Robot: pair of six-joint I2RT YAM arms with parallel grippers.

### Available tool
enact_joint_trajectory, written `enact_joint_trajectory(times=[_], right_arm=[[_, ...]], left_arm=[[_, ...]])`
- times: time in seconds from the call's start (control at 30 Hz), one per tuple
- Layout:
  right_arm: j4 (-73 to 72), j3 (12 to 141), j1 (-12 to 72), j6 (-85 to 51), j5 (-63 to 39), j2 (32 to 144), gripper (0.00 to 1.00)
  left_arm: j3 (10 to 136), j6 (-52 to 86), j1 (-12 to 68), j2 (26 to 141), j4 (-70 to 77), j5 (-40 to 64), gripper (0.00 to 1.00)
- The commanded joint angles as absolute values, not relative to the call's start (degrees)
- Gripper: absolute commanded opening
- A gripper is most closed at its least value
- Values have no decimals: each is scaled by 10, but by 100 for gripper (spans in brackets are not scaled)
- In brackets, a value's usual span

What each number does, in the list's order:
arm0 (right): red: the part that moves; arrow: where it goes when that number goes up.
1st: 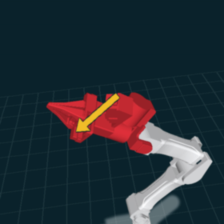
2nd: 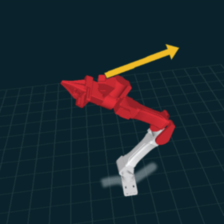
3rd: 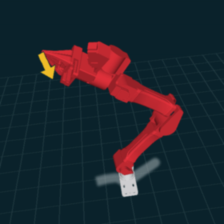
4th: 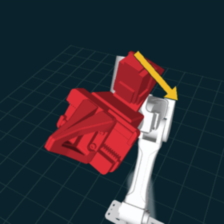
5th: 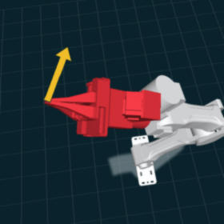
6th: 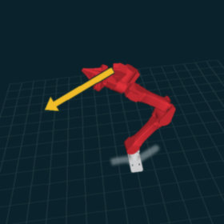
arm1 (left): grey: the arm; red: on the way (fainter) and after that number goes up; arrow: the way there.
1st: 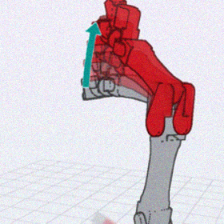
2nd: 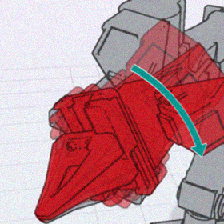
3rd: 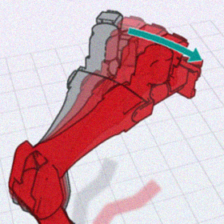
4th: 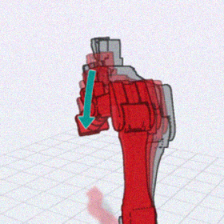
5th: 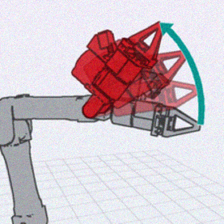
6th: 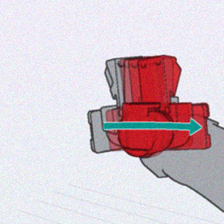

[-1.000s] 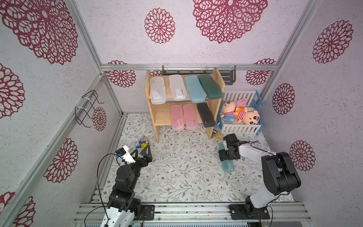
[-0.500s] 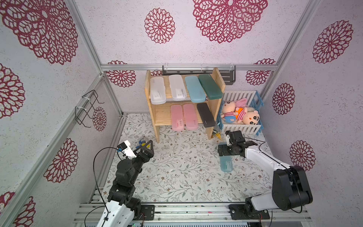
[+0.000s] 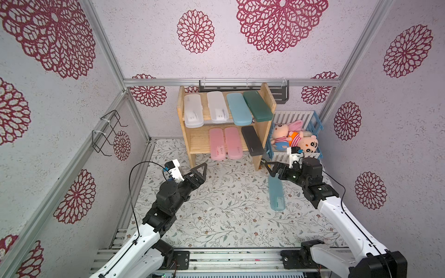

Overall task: Remove the pencil cases from the shelf
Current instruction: Pick up the pencil case from the shelf.

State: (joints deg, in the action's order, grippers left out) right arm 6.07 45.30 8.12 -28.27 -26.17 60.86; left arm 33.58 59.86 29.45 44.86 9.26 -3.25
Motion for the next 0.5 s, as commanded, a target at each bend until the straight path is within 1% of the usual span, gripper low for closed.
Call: enact_joint_trajectory(times=[0.0,0.1,0.23,0.3,0.37,0.47], right_arm=[[-107,444,69,-403,-368,615,99],[-110,467,66,-411,-383,650,99],[-186,460,57,-470,-403,678,99],[-195,466,57,-484,-403,684,98],[-172,475,59,-472,-391,679,97],[-57,501,79,-398,-311,646,98]], left_arm=[[352,573,313,452,81,-73,97],[349,568,324,453,80,-91,97],[345,564,332,450,80,-109,97],[345,558,335,449,78,-114,97],[344,555,337,448,78,-122,97],[341,567,337,456,81,-132,97]])
